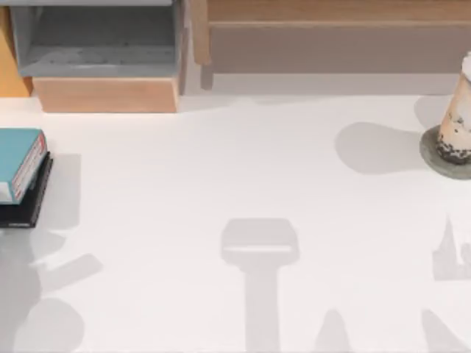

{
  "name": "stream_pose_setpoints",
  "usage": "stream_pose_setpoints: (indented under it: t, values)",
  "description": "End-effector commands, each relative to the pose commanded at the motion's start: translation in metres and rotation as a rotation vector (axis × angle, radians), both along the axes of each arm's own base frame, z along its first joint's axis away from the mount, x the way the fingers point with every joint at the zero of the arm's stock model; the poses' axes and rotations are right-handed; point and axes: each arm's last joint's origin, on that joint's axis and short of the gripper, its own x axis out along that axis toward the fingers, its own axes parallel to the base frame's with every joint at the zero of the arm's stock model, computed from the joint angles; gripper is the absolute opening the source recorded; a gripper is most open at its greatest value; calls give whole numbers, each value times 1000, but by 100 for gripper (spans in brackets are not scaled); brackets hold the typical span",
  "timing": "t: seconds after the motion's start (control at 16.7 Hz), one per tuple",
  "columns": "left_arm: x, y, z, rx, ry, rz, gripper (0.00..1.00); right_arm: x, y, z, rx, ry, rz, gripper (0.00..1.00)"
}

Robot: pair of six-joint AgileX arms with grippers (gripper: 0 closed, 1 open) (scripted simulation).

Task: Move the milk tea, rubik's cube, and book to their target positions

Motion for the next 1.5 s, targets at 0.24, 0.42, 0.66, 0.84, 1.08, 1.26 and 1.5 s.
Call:
stream_pose_setpoints:
  t: [0.24,0.42,0.66,0.84,1.08,1.26,1.5]
  values:
    - [1,0,-7,-11,23,5,0,0,0,0,0,0,0,100]
    - [1,0,-7,-12,24,6,0,0,0,0,0,0,0,100]
    - [1,0,-7,-12,24,6,30,0,0,0,0,0,0,100]
    - [1,0,-7,-12,24,6,53,0,0,0,0,0,0,100]
    - [1,0,-7,-12,24,6,83,0,0,0,0,0,0,100]
    - [1,0,-7,-12,24,6,100,0,0,0,0,0,0,100]
    - [1,0,-7,-12,24,6,100,0,0,0,0,0,0,100]
